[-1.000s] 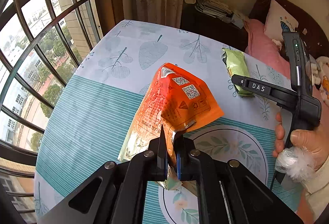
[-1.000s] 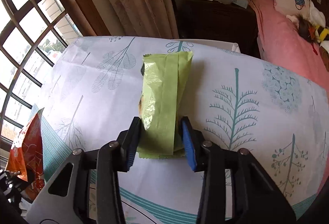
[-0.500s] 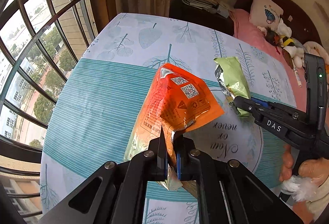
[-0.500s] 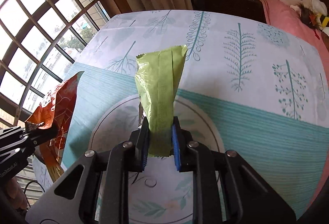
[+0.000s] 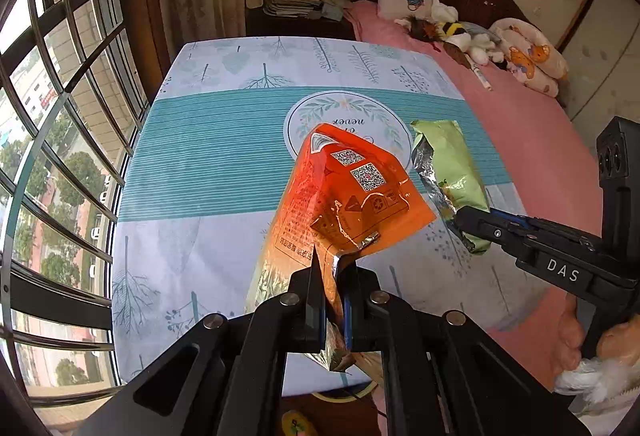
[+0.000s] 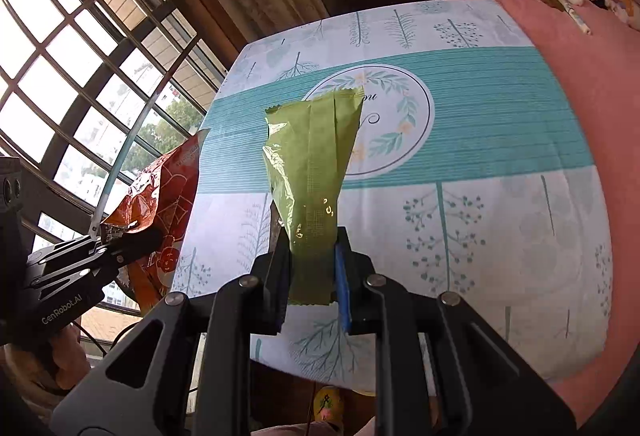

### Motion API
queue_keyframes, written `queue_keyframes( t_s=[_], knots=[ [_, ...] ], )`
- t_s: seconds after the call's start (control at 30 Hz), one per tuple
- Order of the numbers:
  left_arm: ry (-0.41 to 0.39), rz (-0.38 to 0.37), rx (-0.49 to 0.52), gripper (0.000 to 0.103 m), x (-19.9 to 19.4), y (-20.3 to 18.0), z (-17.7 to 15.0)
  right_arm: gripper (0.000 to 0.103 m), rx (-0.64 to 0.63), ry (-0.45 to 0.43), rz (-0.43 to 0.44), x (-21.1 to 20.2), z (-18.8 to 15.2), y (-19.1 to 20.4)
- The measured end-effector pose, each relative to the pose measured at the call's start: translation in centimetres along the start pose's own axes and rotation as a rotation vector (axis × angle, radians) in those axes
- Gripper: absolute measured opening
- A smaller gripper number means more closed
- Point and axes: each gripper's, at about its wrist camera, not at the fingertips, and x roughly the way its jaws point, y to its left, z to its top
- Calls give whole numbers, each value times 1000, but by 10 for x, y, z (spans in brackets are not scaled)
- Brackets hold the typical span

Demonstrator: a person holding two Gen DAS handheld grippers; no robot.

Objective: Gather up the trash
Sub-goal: 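Carry the orange bag and green packet in both tools over the bin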

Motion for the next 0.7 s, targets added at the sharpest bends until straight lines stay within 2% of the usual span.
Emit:
queue_keyframes(
  t_s=[0.17,0.37,0.53,0.7],
  knots=[
    [-7,-44,84,5,-46,4,-56,16,54,-35,-69,-55,-77,22],
    [51,-82,124,5,-66,10,-117,16,82,17,-126,-83,-150,39],
    [116,-95,146,5,-52,1,-161,16,121,74,-159,-84,-198,32],
    [221,-119,147,5,-11,-15,-201,16,188,167,-175,-53,-240,-1]
  ],
)
